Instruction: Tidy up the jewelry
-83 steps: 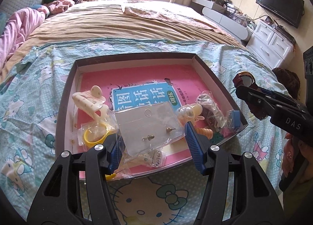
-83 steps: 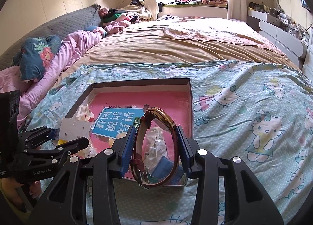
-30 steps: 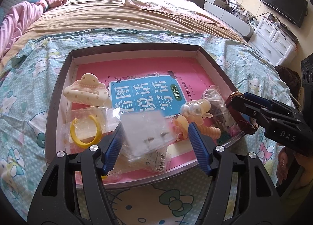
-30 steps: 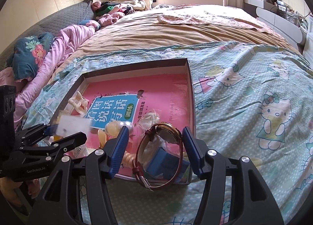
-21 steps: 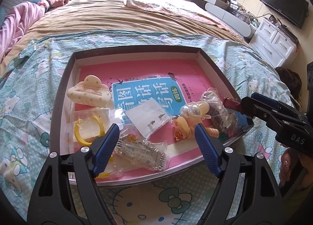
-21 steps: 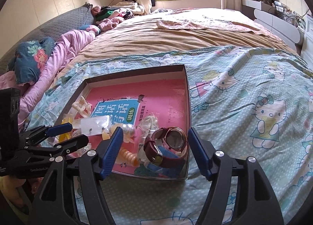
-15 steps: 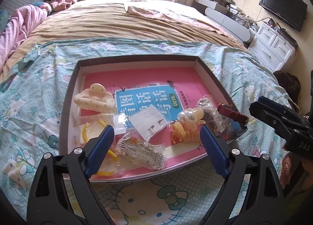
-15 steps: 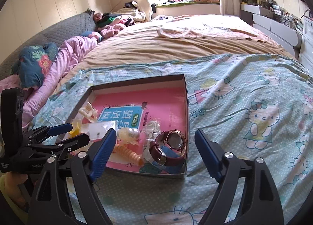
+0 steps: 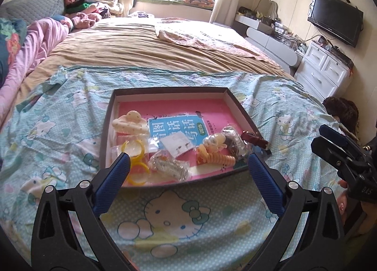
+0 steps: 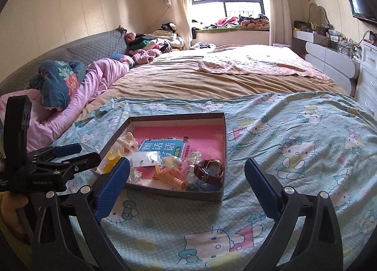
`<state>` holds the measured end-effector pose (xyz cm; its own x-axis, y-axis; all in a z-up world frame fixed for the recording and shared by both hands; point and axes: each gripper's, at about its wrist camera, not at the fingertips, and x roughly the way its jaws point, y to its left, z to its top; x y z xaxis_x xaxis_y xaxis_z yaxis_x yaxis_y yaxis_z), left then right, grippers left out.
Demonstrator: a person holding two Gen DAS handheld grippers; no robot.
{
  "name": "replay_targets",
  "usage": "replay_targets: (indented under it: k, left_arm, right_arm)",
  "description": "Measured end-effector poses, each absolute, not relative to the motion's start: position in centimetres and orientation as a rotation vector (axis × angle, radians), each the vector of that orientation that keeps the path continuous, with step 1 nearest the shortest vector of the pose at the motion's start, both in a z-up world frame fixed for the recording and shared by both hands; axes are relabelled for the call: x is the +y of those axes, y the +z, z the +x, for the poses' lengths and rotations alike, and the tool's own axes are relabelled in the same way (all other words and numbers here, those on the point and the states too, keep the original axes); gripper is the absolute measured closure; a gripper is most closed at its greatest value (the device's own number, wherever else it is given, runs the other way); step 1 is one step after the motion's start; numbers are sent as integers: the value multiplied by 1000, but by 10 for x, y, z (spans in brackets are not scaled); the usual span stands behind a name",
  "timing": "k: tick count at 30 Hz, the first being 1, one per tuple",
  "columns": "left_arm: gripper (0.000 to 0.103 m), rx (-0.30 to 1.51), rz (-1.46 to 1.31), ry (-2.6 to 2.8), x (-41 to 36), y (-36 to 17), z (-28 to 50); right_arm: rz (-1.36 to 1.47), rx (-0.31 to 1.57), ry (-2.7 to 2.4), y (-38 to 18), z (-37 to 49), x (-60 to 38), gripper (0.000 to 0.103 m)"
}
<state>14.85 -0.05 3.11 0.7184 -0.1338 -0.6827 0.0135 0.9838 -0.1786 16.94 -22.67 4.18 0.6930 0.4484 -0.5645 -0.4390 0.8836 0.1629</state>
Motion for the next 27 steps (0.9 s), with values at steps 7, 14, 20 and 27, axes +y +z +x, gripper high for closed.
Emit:
replay_targets:
  k: [7, 14, 20, 27]
  left_arm:
    - [10, 778, -171, -66, 2, 23, 112]
    - [10, 791, -169, -23, 3, 5, 87]
    - [10, 785, -179, -21, 1, -4, 77]
    - [10, 776, -162, -18, -3, -2, 75]
  right_arm:
    - [-6, 623, 498, 36, 138, -233, 5]
    - [-31, 642, 495, 18, 115, -232, 5]
    - [-23, 706, 502, -3, 107, -230, 5]
    - [-22, 714, 504, -4, 106, -227, 5]
